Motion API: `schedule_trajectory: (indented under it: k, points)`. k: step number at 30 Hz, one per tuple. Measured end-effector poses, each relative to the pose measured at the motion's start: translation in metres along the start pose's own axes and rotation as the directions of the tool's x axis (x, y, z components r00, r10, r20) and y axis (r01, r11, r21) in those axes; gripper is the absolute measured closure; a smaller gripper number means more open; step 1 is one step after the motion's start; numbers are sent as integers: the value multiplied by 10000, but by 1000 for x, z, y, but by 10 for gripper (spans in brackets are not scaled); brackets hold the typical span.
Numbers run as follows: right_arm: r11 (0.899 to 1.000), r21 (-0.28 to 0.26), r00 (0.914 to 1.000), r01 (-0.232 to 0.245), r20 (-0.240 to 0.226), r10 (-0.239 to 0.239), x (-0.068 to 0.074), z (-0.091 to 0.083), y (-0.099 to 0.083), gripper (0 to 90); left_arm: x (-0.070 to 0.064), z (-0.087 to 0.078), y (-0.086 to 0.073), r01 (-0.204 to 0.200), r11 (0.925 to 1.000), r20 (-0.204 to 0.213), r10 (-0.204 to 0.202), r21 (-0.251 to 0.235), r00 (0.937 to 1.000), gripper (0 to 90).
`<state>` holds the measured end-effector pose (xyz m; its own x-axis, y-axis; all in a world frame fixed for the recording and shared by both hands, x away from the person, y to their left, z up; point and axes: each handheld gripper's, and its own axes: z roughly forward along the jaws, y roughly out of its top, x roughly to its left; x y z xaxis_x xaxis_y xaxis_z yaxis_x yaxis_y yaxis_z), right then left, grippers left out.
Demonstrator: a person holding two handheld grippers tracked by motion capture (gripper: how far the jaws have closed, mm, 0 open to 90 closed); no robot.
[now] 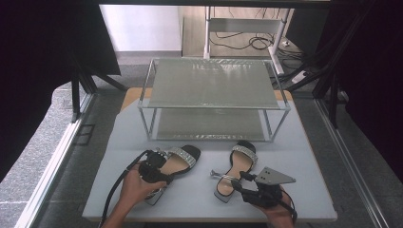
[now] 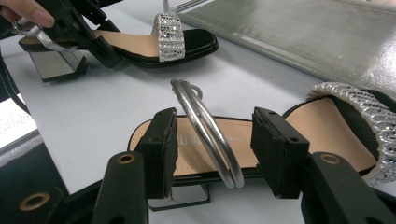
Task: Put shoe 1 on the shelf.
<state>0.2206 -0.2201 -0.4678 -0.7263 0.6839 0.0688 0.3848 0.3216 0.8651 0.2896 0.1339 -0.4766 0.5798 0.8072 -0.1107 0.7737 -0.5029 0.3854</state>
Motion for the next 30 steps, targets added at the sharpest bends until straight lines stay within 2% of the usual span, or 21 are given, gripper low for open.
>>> schedule_trajectory:
  k: [3, 6, 15, 21, 30]
  points:
    - [10000, -10, 10000, -8, 2, 8, 0, -1, 0, 501, 0, 1, 1, -152, 9999, 39, 152, -20, 9999, 420]
    - [10000, -6, 10000, -19, 21, 19, -1, -1, 0, 502, 2, -2, 1, -230, 9997, 323, 233, -75, 9992, 420]
    - [10000, 3, 10000, -13, -1, 13, -1, 0, 0, 500, 1, -30, 7, -556, 9970, 1056, 612, -543, 9925, 420]
    - [10000, -73, 10000, -40, 42, 40, -1, -2, 1, 500, 1, -47, 14, -678, 9938, 1295, 789, -879, 9884, 420]
    - [9998, -146, 9999, -136, 6, 136, -4, -4, 2, 500, 0, -61, 23, -698, 9898, 1605, 894, -1241, 9830, 420]
